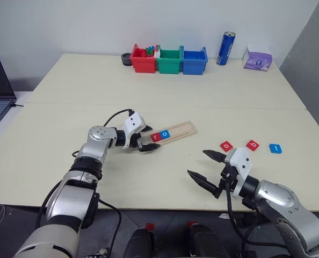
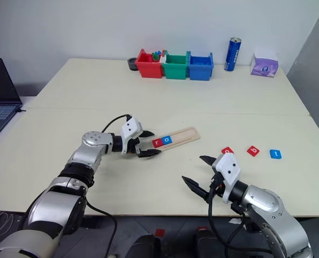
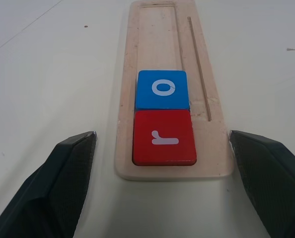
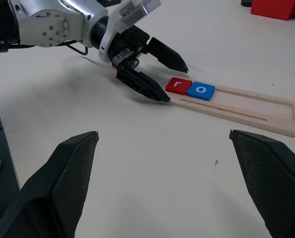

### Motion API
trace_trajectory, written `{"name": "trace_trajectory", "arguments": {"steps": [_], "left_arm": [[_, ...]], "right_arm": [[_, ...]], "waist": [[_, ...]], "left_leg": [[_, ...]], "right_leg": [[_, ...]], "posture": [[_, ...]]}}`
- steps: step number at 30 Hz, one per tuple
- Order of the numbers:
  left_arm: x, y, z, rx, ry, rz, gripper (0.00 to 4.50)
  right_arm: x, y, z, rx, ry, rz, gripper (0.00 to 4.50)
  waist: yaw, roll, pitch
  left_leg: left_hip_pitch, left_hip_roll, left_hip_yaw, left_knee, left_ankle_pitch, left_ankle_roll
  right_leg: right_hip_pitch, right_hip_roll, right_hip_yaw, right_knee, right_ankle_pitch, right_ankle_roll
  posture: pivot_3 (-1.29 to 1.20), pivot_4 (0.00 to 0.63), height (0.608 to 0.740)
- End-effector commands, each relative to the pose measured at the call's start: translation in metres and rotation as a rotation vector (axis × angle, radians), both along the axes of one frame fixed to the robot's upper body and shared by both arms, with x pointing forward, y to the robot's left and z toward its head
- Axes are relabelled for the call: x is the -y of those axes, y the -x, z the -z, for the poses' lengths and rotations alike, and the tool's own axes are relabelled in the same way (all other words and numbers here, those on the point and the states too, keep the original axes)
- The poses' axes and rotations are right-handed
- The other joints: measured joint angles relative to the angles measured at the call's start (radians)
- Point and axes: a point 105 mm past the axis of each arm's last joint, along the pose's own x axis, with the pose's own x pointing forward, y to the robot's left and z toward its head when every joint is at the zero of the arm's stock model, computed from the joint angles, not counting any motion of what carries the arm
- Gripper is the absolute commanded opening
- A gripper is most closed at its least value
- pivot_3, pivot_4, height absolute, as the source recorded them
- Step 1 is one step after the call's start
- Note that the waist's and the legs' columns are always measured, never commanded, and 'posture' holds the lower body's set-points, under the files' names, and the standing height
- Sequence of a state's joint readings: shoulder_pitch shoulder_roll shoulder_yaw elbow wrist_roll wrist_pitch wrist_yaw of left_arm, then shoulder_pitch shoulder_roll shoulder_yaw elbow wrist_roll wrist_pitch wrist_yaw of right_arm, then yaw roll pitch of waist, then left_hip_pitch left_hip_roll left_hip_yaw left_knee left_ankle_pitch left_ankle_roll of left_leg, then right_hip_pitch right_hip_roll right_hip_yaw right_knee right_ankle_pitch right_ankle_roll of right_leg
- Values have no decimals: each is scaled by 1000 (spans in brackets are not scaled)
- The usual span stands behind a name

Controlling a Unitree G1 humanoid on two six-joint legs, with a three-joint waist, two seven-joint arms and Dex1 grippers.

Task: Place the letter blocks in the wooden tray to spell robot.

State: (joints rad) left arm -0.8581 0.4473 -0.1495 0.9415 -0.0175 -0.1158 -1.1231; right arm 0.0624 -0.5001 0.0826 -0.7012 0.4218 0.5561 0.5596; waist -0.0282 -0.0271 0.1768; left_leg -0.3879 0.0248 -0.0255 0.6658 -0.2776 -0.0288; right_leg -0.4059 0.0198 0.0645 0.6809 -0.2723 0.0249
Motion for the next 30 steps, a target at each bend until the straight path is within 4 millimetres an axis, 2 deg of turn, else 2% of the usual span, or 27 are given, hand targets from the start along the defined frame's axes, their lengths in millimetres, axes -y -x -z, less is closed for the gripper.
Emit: {"name": "trace_trajectory", "arguments": {"steps": [1,10,20,25,30], "left_arm": [[5,-1,2,-12,-21,13,4500],[5,-3,-2,-26,28,-5,4500],[3,-3,8,-54,-55,-2,4500],[0,0,16,-87,-95,9,3382],[0,8,22,-122,-100,58,3378]], "right_arm": [[-6,7,-11,42,-15,-30,4492],[-7,8,-13,52,-15,-30,4492],[-8,8,-13,51,-14,-34,4492],[-9,9,-13,42,-9,-42,4500],[-3,7,-12,37,5,-22,4500]], "waist": [[0,0,0],[-1,-1,0],[-1,-1,0],[-1,-1,0],[-1,-1,-1]], "left_leg": [[0,0,0,0,0,0],[0,0,0,0,0,0],[0,0,0,0,0,0],[0,-1,0,0,0,0],[0,0,0,0,0,0]], "right_leg": [[0,0,0,0,0,0],[0,0,-1,0,0,0],[0,0,-1,0,0,0],[0,0,0,1,0,0],[0,0,0,1,0,0]], "posture": [[0,150,740],[0,150,740],[0,150,740],[0,150,740],[0,150,740]]}}
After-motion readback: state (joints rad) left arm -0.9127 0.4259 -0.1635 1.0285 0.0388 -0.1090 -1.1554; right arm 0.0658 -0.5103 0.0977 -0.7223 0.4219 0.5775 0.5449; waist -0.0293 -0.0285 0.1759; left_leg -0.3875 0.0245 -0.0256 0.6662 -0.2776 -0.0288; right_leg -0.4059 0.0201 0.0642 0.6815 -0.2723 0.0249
